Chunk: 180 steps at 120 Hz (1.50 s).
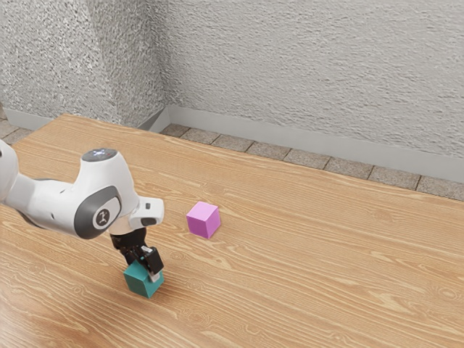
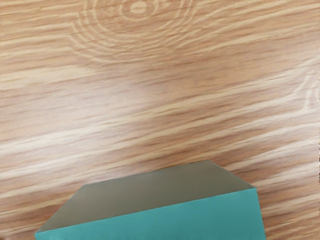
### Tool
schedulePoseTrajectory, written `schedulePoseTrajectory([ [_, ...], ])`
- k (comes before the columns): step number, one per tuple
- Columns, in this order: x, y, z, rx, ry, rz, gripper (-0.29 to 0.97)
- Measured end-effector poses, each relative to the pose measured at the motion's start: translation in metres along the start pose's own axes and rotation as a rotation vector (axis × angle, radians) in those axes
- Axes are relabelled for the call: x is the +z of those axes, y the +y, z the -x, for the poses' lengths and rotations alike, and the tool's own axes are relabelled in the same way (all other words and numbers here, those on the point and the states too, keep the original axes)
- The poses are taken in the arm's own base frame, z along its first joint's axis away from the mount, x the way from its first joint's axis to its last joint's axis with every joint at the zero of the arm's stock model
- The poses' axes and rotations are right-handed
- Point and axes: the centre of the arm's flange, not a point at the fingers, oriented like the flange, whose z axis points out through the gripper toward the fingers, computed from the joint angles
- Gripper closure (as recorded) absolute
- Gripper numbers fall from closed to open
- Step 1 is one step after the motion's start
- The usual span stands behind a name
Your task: Pick up the blue block with one arm, and put the blue block on the pink block with one arm
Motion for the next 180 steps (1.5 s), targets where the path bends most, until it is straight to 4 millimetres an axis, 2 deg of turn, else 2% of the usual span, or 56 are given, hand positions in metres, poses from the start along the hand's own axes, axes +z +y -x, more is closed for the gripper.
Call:
schedulePoseTrajectory([
  [76,0.016,-0.004,0.000,-0.052,-0.018,0.016,0.00],
  [114,0.020,-0.004,0.000,-0.063,-0.019,0.018,0.18],
  [153,0.018,-0.004,-0.003,-0.072,-0.011,0.016,0.25],
  [180,0.022,-0.003,-0.005,-0.081,-0.017,0.016,0.23],
])
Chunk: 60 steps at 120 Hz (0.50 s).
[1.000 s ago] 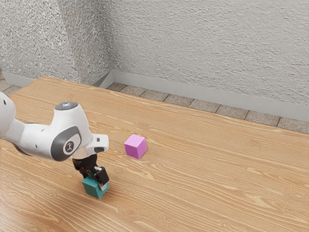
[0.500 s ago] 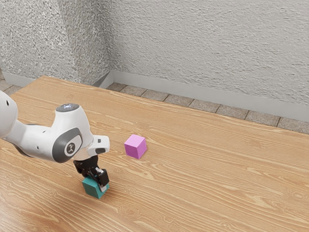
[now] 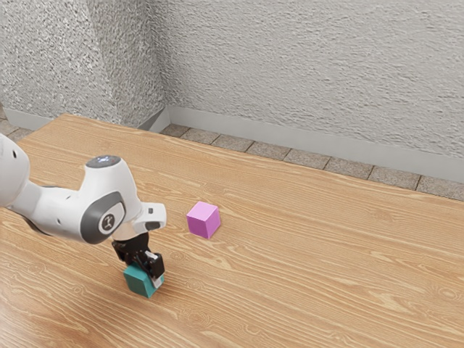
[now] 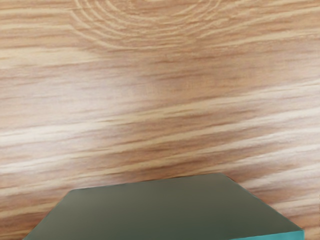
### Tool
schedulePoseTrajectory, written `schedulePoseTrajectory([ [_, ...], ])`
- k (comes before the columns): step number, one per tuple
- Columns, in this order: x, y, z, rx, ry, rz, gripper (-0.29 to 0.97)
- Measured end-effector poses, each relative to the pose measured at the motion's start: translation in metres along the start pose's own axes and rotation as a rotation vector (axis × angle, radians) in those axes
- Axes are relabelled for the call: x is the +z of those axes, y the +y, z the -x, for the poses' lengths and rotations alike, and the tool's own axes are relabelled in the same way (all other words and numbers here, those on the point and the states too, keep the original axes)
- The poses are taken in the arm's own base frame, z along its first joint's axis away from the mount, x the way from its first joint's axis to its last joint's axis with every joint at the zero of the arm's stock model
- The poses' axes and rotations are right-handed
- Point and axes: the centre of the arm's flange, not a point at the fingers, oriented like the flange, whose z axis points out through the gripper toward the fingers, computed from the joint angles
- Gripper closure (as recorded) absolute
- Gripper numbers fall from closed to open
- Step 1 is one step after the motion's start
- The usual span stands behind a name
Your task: Pick up the blue block with one arm, and put the blue block on the pink block with one arm
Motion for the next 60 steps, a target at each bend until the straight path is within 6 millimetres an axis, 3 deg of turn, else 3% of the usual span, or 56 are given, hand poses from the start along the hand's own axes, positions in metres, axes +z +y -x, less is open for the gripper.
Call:
schedulePoseTrajectory([
  [60,-0.0023,-0.0010,-0.0077,-0.026,0.005,-0.003,0.27],
])
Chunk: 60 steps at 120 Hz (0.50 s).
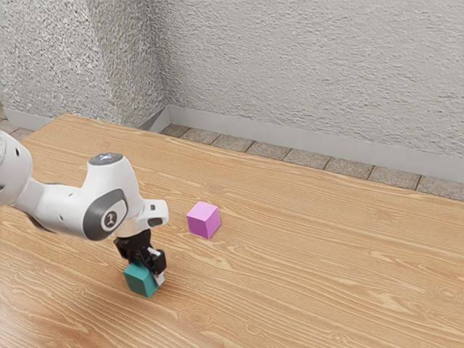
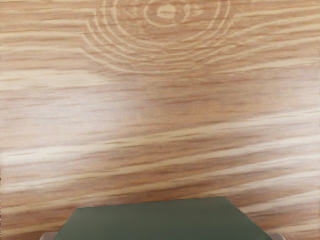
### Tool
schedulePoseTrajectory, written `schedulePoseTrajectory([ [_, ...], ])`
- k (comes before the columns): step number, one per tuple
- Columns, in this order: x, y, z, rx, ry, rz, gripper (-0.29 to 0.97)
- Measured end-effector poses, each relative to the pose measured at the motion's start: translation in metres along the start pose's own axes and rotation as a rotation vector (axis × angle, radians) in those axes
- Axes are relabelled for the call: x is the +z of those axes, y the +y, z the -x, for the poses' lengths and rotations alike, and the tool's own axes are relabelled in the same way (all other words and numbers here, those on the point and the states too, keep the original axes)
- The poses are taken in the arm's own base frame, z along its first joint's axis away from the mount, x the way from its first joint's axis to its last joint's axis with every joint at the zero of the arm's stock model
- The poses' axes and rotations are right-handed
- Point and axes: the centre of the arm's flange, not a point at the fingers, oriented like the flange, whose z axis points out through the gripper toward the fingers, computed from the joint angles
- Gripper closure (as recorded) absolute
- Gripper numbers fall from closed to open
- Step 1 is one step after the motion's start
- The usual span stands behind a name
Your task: Pick up the blue block with one arm, and put the blue block on the pink block with one arm
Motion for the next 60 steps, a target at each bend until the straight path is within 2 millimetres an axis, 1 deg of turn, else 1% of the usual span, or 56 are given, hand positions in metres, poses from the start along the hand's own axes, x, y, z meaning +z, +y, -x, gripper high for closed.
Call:
schedulePoseTrajectory([
  [24,-0.004,0.001,-0.004,-0.012,0.005,-0.001,0.35],
  [38,-0.016,0.002,-0.013,-0.017,0.022,-0.004,0.38],
  [49,-0.021,0.001,-0.018,-0.023,0.026,-0.006,0.40],
  [60,-0.030,0.000,-0.029,-0.028,0.038,-0.008,0.40],
])
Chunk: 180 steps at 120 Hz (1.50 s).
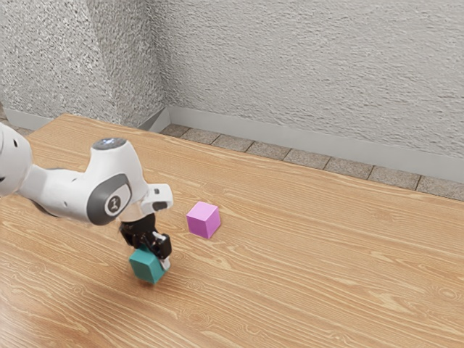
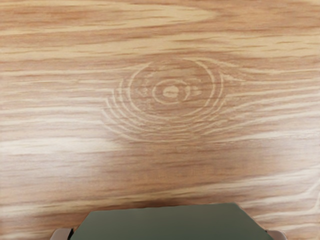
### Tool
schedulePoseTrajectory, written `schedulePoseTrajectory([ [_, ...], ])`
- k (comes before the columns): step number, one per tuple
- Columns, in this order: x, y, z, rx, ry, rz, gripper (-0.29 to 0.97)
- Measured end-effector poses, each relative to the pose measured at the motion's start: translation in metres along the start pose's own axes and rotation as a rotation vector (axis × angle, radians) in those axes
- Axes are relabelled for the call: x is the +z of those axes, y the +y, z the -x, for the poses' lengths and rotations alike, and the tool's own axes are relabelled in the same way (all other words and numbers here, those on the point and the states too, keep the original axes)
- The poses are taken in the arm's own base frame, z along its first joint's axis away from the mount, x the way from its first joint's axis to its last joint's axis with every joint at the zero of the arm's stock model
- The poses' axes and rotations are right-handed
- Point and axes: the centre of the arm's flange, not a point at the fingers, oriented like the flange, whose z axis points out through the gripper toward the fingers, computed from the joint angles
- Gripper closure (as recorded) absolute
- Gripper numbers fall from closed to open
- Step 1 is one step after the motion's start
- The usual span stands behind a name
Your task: Pick up the blue block with one arm, and put the blue block on the pink block with one arm
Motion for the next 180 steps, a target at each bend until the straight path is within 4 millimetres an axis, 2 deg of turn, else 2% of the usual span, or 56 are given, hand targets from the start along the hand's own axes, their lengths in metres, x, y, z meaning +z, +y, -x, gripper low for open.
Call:
schedulePoseTrajectory([
  [41,-0.040,-0.005,-0.079,-0.018,0.017,0.007,0.41],
  [59,-0.047,-0.016,-0.117,-0.035,-0.019,0.013,0.40],
  [92,-0.047,-0.017,-0.163,-0.019,-0.079,0.024,0.39],
  [127,-0.045,-0.012,-0.191,-0.001,-0.127,0.046,0.39],
  [148,-0.038,-0.001,-0.194,0.017,-0.160,0.062,0.40],
  [166,-0.042,0.001,-0.196,0.023,-0.163,0.064,0.39],
  [180,-0.039,0.010,-0.198,0.049,-0.168,0.062,0.40],
])
